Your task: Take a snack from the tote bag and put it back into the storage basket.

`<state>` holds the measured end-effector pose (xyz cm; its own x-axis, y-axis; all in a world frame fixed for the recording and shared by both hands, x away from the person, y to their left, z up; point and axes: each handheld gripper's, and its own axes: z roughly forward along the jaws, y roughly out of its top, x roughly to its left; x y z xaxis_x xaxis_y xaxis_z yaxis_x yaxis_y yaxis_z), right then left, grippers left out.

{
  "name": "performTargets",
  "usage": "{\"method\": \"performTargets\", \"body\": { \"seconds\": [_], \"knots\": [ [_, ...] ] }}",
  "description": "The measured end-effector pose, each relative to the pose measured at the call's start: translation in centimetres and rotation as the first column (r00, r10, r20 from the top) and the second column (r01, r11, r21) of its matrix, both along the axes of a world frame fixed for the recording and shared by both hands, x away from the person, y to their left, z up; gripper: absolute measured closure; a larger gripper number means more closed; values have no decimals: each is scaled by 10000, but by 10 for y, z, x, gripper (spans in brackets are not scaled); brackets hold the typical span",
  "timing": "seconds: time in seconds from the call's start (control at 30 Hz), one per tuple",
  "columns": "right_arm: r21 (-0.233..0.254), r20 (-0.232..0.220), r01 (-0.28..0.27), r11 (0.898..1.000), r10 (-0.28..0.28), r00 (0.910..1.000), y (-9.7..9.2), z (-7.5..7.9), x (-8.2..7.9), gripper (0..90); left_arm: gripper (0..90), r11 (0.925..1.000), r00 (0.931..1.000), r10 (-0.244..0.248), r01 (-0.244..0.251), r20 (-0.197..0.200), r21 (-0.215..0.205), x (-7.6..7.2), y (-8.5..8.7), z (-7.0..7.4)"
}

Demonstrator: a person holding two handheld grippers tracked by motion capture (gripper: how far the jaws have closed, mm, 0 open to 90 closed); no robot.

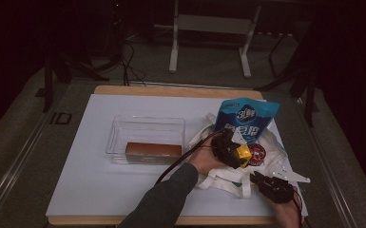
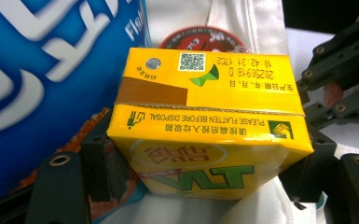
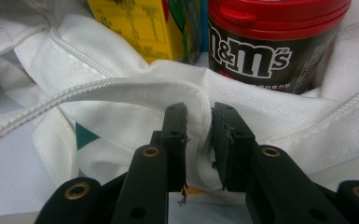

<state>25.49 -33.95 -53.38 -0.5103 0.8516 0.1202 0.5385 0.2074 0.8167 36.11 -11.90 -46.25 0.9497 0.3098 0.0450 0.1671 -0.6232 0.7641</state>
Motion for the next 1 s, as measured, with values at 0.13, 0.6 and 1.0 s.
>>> {"method": "performTargets", "body": {
  "seconds": [0.13,0.6,1.0],
  "knots": [
    [-4,10,0,10000,0,10000,0,0,0,749,288,10000,10000,48,-47,63,-82,-1,2,6],
    [-50,19,6,10000,-6,10000,0,0,0,749,287,9978,9984,279,-249,491,-607,-10,15,36],
    [-57,17,6,10000,-6,10000,0,0,0,748,288,9931,9962,671,-613,555,-1003,-12,32,54]
  ]
}}
